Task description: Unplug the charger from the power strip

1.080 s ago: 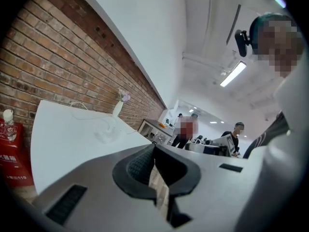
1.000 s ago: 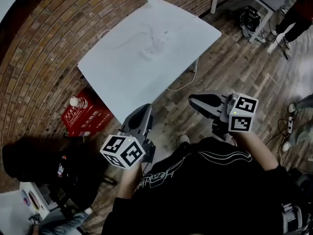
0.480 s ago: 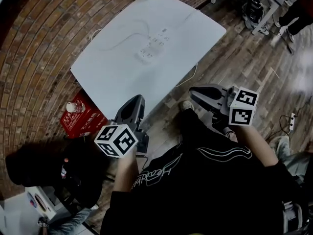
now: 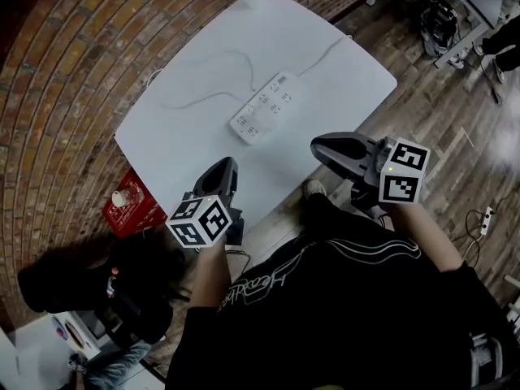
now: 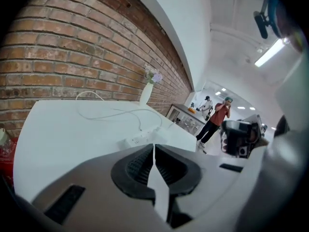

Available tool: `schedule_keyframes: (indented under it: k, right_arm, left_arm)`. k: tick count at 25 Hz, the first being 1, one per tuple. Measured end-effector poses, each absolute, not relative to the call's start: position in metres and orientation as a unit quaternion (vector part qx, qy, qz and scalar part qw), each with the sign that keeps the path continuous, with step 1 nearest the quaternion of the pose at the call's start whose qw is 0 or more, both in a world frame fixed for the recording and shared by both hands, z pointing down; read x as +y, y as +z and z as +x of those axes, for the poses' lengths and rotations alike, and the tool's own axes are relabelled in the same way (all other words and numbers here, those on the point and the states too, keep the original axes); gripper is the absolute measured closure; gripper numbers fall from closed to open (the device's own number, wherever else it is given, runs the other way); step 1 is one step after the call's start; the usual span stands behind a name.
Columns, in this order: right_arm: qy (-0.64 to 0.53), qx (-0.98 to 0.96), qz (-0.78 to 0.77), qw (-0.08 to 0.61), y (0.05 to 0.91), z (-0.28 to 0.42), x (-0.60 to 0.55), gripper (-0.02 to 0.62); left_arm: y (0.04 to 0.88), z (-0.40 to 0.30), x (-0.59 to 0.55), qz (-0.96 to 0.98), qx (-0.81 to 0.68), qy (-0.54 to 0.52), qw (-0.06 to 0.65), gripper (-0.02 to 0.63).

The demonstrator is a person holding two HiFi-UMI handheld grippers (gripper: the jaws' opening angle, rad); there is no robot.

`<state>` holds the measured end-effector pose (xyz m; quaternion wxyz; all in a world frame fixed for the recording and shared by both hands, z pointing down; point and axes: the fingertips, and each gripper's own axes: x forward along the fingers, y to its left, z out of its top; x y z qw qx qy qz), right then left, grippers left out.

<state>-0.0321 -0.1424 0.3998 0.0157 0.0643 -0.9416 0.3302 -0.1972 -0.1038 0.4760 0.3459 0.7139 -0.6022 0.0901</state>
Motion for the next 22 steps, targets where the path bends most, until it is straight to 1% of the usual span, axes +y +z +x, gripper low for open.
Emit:
schedule_keyframes:
  k: [5, 9, 12, 13, 19, 22]
  right_arm:
    - [0.333, -0.941, 0.051, 0.031, 0.408, -0.039, -0.185, 0.595]
    - [0.342, -0.937, 0.049, 0.045, 0.419, -0.048, -0.197, 0.595]
    - [0.354, -0.932, 0.056, 0.052, 0.427, -0.054, -0.197, 0.595]
    - [0.357, -0.931, 0.061, 0.053, 0.43, -0.055, -0.197, 0.595]
    - [0.357, -0.928, 0.091, 0.058, 0.436, -0.063, -0.191, 0.595]
    - [0.349, -0.929, 0.105, 0.06, 0.442, -0.066, -0.188, 0.595]
  left_arm:
    - [0.512, -0.206, -0.138, 0.703, -0.596, 0.132, 0.366, 0.6]
    - [0.532, -0.215, -0.159, 0.691, -0.591, 0.127, 0.395, 0.592]
    - [0.545, -0.219, -0.171, 0.69, -0.58, 0.129, 0.412, 0.52]
    - [0.549, -0.221, -0.175, 0.691, -0.578, 0.132, 0.414, 0.511]
    - [0.567, -0.229, -0.189, 0.692, -0.557, 0.119, 0.444, 0.474]
    - [0.572, -0.23, -0.195, 0.699, -0.546, 0.115, 0.448, 0.471]
